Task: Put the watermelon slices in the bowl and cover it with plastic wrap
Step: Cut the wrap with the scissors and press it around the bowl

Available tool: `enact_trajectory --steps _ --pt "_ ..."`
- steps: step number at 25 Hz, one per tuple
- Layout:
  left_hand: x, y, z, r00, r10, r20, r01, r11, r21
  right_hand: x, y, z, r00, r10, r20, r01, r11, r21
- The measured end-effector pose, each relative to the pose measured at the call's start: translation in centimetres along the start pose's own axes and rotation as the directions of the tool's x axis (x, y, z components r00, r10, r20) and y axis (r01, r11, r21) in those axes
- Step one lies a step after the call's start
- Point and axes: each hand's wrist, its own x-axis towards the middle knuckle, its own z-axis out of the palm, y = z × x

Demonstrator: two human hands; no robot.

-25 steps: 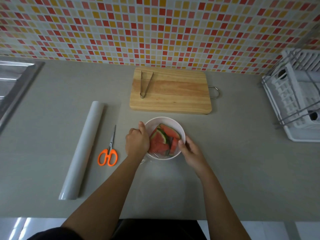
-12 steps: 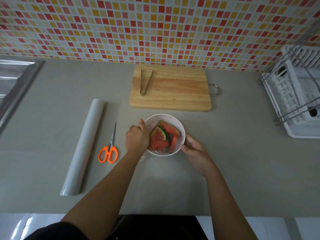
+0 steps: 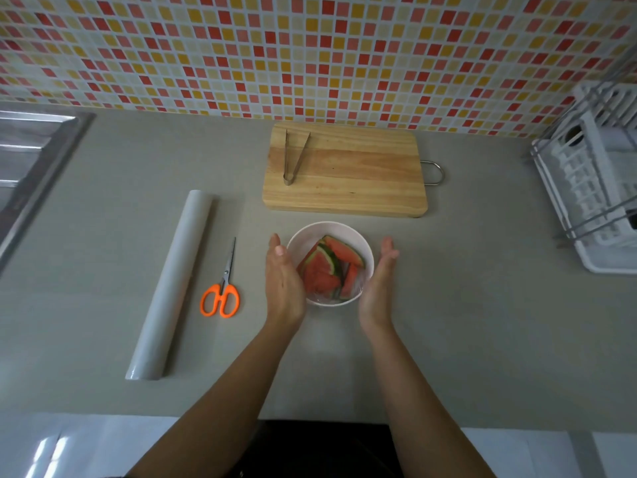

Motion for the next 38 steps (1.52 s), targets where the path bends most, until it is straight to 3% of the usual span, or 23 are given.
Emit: enact_trajectory --steps 2,4,6,8,10,12,15,17,20,21,23,25,27,29,31,33,36,38 --pt "-0.1 -0.1 1.0 0.997 -0.07 0.014 0.071 0.99 -0.121 0.5 0.2 0.7 0.995 0.083 0.05 -0.091 0.976 0.195" --pt "0.3 -0.3 1.2 0.995 -0.095 0.042 0.102 0.971 -0.215 1.0 0.6 0.8 0.992 0.105 0.07 -0.119 0.965 0.234" --pt "0.5 -0.2 0.8 0.995 -0.052 0.084 0.068 0.977 -0.2 1.1 1.0 0.6 0.989 0.125 0.083 -0.14 0.968 0.209" --pt "0.2 0.0 -0.2 0.997 0.016 0.077 -0.006 0.992 -0.123 1.2 1.0 0.0 0.991 0.111 0.08 -0.119 0.987 0.105" --pt "-0.9 -0.3 -1.5 0.998 0.038 -0.043 -0.039 0.999 -0.026 2.1 0.8 -1.3 0.998 0.06 0.034 -0.057 0.995 -0.085" --pt "-2.9 -0.7 -2.3 0.994 -0.045 -0.103 0.049 0.998 0.032 3.5 0.0 -2.4 0.996 0.037 0.087 -0.015 0.969 -0.245" --pt "-2.8 -0.1 -2.1 0.985 -0.174 -0.016 0.175 0.983 0.048 4.0 -1.9 -2.4 0.956 0.158 0.246 -0.06 0.93 -0.362" --pt "0.0 1.1 -2.0 0.99 -0.131 0.051 0.126 0.988 0.094 3.8 -2.2 -3.0 0.968 0.169 0.185 -0.072 0.896 -0.437" --pt "5.3 3.2 -1.9 0.95 -0.019 0.313 -0.043 0.981 0.19 2.8 -2.1 -4.8 0.98 0.196 0.026 -0.142 0.79 -0.597" --pt "6.7 3.8 -1.9 0.953 -0.006 0.304 -0.056 0.979 0.197 2.7 -1.8 -5.4 0.98 0.2 0.011 -0.141 0.728 -0.671" --pt "8.1 4.6 -2.3 0.99 -0.043 0.134 0.022 0.988 0.155 3.2 -1.3 -6.2 0.993 0.121 -0.002 -0.084 0.673 -0.735" --pt "7.4 3.4 -3.3 0.982 -0.188 -0.018 0.188 0.97 0.157 4.0 -1.4 -6.0 0.991 0.126 0.036 -0.077 0.779 -0.622" --pt "4.8 2.1 -3.8 0.939 -0.339 0.064 0.322 0.927 0.191 4.3 -1.9 -5.0 0.957 0.253 0.145 -0.152 0.857 -0.492" --pt "3.1 1.9 -3.3 0.888 -0.401 0.225 0.392 0.916 0.085 4.3 -2.0 -4.6 0.93 0.314 0.19 -0.182 0.844 -0.504" --pt "4.1 2.7 -2.7 0.875 -0.391 0.285 0.41 0.912 -0.008 4.1 -1.8 -4.7 0.916 0.361 0.177 -0.208 0.802 -0.559" --pt "6.0 3.5 -2.0 0.883 -0.376 0.28 0.36 0.926 0.109 4.5 -1.5 -4.9 0.911 0.382 0.157 -0.197 0.736 -0.648" --pt "7.7 3.4 -1.1 0.876 -0.388 0.286 0.262 0.881 0.395 7.1 -2.6 -3.2 0.942 0.289 0.172 -0.04 0.605 -0.795" --pt "8.4 3.7 -0.5 0.855 -0.415 0.311 0.269 0.867 0.42 9.1 -3.6 -0.9 0.911 0.329 0.249 0.004 0.595 -0.804"
